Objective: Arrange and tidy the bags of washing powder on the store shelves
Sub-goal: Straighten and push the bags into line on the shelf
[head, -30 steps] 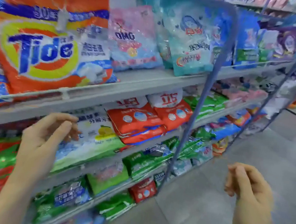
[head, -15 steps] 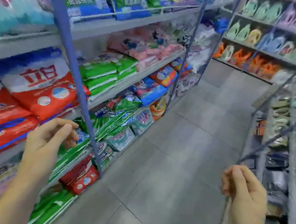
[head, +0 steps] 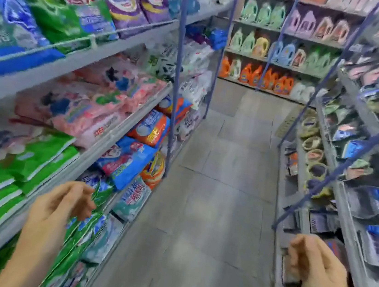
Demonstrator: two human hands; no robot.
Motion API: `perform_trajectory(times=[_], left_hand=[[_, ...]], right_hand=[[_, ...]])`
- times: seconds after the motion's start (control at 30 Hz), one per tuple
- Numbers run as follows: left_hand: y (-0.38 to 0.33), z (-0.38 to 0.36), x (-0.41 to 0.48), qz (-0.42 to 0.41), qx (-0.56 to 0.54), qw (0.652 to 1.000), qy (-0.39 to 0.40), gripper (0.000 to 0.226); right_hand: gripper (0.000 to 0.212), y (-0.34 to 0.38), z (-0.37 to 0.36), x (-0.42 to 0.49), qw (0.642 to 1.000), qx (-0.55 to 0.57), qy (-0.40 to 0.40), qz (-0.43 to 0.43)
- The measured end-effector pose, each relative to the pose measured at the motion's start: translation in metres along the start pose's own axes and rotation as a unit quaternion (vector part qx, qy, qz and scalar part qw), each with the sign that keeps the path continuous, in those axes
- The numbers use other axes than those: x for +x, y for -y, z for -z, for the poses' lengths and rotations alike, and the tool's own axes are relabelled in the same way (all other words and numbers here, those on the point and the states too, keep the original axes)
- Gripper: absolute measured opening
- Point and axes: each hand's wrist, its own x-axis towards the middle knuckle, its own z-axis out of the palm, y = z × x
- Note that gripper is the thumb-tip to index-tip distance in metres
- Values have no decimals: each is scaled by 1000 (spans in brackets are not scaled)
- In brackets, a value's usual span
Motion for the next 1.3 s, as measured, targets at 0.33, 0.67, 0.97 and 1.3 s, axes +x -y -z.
perform_trajectory(times=[0.33,0.67,0.97,1.3], left_hand=[[23,-148,185,10,1,1000,13,40],[39,-333,349,31,-4,999,-34,32],[70,-424,502,41,23,997,-68,38],[77,-510,730,39,10,998,-46,35]], right_hand=[[69,-26,-14,205,999,4,-48,-15],[31,-38,-16,492,1000,12,-7,-11],[69,-80,-70,700,998,-18,37,-40],[71,-93,-174,906,999,-3,22,-33]])
